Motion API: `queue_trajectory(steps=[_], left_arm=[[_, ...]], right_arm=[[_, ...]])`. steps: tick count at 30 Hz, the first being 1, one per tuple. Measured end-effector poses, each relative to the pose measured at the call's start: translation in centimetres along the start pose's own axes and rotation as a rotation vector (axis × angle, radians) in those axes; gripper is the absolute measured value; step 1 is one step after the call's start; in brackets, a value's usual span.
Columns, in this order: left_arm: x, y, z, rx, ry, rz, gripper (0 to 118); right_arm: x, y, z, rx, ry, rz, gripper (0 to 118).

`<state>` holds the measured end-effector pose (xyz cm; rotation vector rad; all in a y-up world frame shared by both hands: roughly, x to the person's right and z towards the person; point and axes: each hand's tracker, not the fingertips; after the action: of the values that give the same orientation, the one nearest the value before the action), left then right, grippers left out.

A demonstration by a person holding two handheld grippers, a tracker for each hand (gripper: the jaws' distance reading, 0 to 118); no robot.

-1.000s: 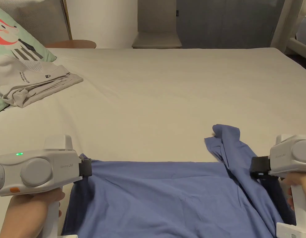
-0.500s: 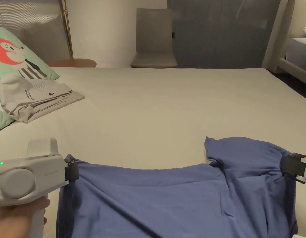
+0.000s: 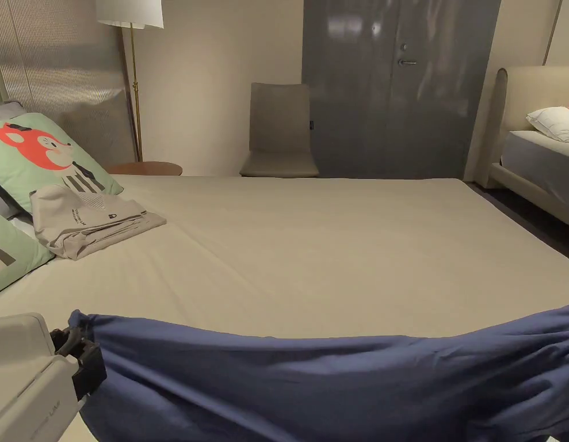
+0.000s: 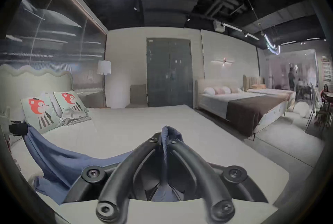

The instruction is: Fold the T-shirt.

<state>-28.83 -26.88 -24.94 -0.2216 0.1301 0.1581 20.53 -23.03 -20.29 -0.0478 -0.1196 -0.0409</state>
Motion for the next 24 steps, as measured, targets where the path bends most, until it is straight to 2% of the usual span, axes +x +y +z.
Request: queue_trajectory(steps=[5,9,13,15,19,24], left_arm=[[-0.1,-0.3,3.1,0.047,-0.001,0.017,0],[-0.1,2.1,3.7,0.086,-0.015,0.029,0],[0.3,6.7,3.9,0.151,-0.033,0.031,0],[0.6,9.3,3.7,0.175,-0.040,0.013,0],[2.0,14.8,2.8,0.199,-0.055,-0.015,0],[3.1,20.8,0.5,0.226,-0.070,0.014,1]], right_arm=[[0.2,0.4,2.8,0.066,0.000,-0.011,3],[0.1,2.3,3.2,0.122,0.003,-0.013,3],[0.3,5.8,2.6,0.187,0.006,-0.044,3],[0.2,7.8,2.0,0.226,0.002,-0.029,3],[0.0,12.4,0.2,0.265,0.011,-0.048,3],[-0.6,18.0,-2.4,0.331,0.010,-0.037,3]])
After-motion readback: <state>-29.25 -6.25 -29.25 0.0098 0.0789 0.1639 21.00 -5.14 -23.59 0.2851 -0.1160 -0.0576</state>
